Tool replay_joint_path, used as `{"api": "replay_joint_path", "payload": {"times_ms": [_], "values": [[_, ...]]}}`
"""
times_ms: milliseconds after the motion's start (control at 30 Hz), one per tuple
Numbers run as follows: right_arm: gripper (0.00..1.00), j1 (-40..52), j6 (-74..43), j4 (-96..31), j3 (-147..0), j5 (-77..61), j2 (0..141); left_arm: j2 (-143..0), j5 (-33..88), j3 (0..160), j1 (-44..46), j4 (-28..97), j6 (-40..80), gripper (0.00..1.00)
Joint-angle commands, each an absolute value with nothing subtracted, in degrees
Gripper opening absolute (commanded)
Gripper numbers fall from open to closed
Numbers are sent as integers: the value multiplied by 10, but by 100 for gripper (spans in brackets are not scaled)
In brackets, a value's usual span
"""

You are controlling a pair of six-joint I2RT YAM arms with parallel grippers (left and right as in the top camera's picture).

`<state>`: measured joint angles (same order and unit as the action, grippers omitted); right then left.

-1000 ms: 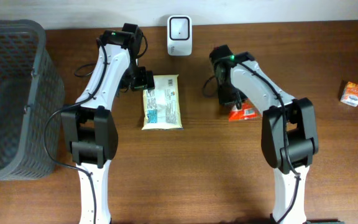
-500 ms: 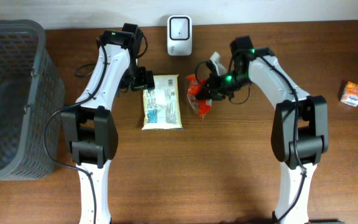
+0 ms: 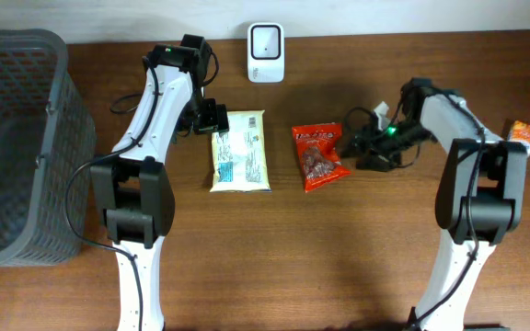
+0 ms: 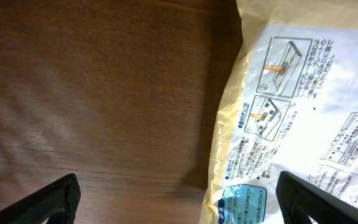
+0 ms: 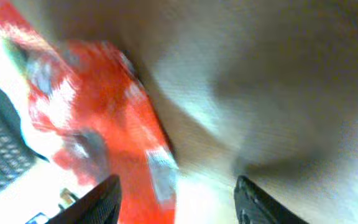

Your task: Scan the item barcode

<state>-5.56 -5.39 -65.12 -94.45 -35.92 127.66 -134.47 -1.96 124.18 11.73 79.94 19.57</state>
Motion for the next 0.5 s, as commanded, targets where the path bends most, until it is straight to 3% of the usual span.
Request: {"api": "replay_joint_path", "payload": {"times_ms": [0, 133, 267, 467], "values": [[58, -44, -8, -710, -1024, -278, 1228, -1344, -17, 1237, 117, 800, 203, 99], [43, 18, 44, -757, -1065, -270, 1217, -1343, -17, 1237, 117, 800, 203, 99], [50, 104, 38, -736, -1060, -148, 1223, -1344, -17, 1237, 117, 800, 203, 99], [52, 205, -50, -664, -1032, 32, 1223, -1343, -17, 1237, 117, 800, 203, 99]]}}
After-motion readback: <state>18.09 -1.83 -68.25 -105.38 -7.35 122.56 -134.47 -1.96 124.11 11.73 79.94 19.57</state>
